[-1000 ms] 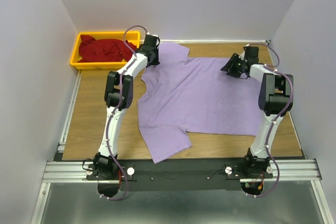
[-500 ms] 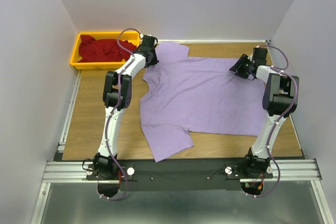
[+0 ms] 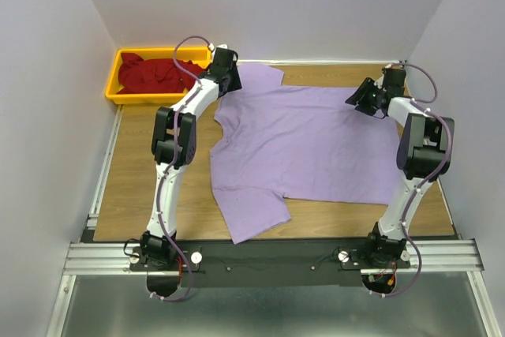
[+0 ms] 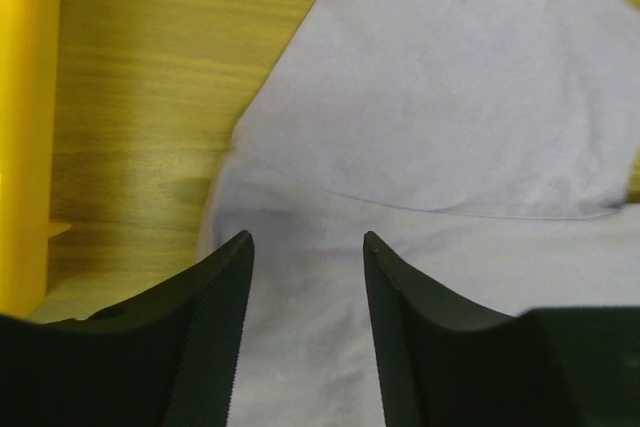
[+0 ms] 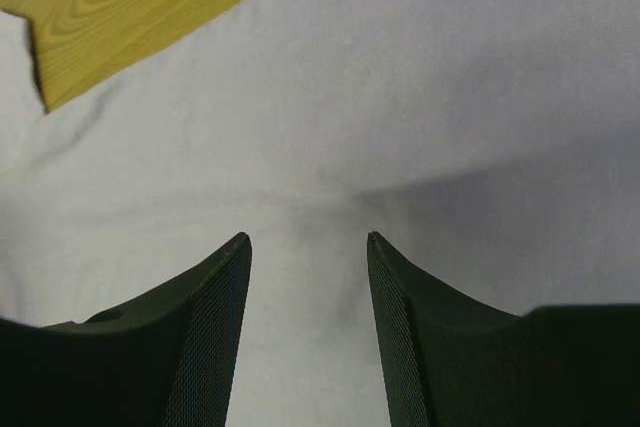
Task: Fold and stack the t-shirts
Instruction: Flatten the tshirt out
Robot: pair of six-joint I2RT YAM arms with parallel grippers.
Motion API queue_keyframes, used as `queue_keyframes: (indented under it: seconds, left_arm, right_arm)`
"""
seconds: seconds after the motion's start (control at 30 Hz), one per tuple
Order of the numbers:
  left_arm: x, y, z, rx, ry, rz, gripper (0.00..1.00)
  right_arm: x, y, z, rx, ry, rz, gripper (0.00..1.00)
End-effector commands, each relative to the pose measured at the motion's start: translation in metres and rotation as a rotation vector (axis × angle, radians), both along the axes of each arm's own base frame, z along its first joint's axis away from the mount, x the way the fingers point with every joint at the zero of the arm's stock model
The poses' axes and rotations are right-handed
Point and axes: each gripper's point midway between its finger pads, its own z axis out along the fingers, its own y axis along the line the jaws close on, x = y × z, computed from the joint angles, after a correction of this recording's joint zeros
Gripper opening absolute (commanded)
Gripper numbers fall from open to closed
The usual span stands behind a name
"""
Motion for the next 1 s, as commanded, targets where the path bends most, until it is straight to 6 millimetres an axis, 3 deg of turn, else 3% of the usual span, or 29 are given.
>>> queue_keyframes:
  seconds: [0.0,0.1,0.13,0.17,0.2,0.23,0.27,0.3,0.33,0.4,0.43,0.5,0.63,0.7,0.97]
  left_arm:
    - [-0.007,-0.031,0.122,0.012,-0.232,-0.055,0.58]
    - [-0.029,-0.042,0.142,0.028,-0.25,-0.076,0.57]
    - [-0.044,-0.037,0.144,0.047,-0.239,-0.066,0.57]
    - [-0.056,-0.045,0.142,0.057,-0.224,-0.082,0.56]
    - [-0.07,-0.042,0.148,0.064,-0.212,-0.084,0.53]
    - [-0.087,-0.038,0.121,0.089,-0.143,-0.092,0.51]
    - [-0.1,-0.04,0.111,0.089,-0.111,-0.104,0.45]
    - [-0.122,-0.035,0.093,0.094,-0.058,-0.12,0.42]
    - [-0.132,-0.031,0.083,0.097,-0.032,-0.12,0.39]
    - [-0.149,-0.025,0.076,0.096,-0.018,-0.122,0.32]
    - [-0.164,-0.017,0.053,0.12,0.03,-0.122,0.31]
    - [-0.174,-0.01,0.04,0.145,0.06,-0.13,0.29]
    - [-0.187,0.0,0.013,0.188,0.113,-0.13,0.23]
    - [-0.185,0.005,0.009,0.2,0.111,-0.114,0.17]
    - [-0.182,0.007,-0.014,0.202,0.152,-0.137,0.15]
  right_arm:
    - [-0.017,0.025,0.036,-0.004,-0.043,0.069,0.57]
    - [-0.034,0.047,0.051,-0.02,-0.047,0.1,0.57]
    - [-0.042,0.051,0.049,-0.032,-0.03,0.099,0.57]
    - [-0.054,0.057,0.043,-0.041,-0.006,0.106,0.57]
    - [-0.062,0.067,0.051,-0.064,-0.013,0.118,0.57]
    - [-0.069,0.079,0.053,-0.073,-0.016,0.141,0.57]
    - [-0.084,0.085,0.043,-0.079,0.014,0.156,0.57]
    - [-0.094,0.099,0.051,-0.081,-0.001,0.188,0.57]
    - [-0.109,0.104,0.039,-0.08,0.032,0.201,0.57]
    - [-0.125,0.113,0.038,-0.083,0.036,0.221,0.57]
    - [-0.132,0.116,0.035,-0.084,0.045,0.231,0.57]
    - [-0.15,0.12,0.023,-0.081,0.08,0.252,0.57]
    - [-0.171,0.126,0.022,-0.072,0.083,0.286,0.57]
    - [-0.181,0.127,0.021,-0.071,0.084,0.299,0.58]
    - [-0.198,0.123,0.014,-0.087,0.098,0.306,0.57]
